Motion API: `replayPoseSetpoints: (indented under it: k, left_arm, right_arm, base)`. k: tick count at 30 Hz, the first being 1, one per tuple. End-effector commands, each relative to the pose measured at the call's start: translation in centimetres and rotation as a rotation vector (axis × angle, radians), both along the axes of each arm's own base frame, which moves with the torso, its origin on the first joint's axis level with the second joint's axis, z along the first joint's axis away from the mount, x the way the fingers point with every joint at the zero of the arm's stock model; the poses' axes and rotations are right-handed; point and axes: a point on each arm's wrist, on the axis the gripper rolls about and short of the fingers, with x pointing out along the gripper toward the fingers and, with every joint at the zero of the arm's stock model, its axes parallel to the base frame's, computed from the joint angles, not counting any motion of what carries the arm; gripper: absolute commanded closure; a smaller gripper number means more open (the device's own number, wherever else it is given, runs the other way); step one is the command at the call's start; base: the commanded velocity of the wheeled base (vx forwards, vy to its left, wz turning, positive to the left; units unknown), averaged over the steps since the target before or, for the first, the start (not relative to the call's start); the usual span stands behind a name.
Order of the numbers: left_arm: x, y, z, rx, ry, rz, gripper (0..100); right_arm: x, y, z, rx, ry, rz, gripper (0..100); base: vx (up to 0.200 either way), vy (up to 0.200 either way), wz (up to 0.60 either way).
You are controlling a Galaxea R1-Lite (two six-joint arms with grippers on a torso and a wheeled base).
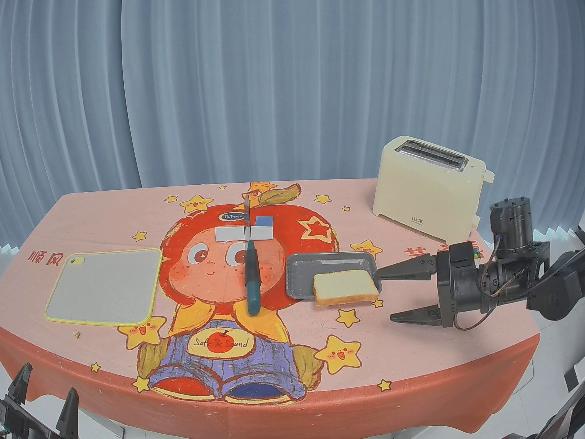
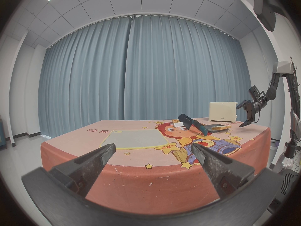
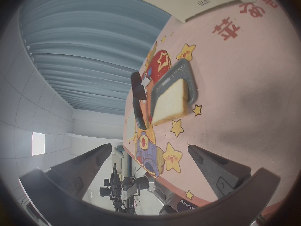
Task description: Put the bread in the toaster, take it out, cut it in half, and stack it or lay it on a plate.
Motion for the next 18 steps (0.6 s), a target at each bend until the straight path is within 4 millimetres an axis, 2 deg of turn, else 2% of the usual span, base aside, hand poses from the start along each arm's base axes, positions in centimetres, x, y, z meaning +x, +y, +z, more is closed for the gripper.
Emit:
replayPoseSetpoints:
  k: [1,5,18]
  left_arm:
    - [0.1,0.0,-0.5,0.000,0.012,0.001,0]
    - [0.1,0.0,-0.5,0.000,0.012,0.001,0]
    - [0.1,0.0,-0.5,0.000,0.012,0.001,0]
  right_arm:
    - [0.8,0.6,-1.7,-0.021,0.051,0.009,0]
    - [1.4,1.1,-2.6,-0.032,0.076,0.015,0]
    - [3.3,1.6,-1.8,0.036,0.154,-0.057,0]
  base:
    - [0.000,0.000,0.00]
    - [0.000,0.000,0.00]
    - [0.000,0.000,0.00]
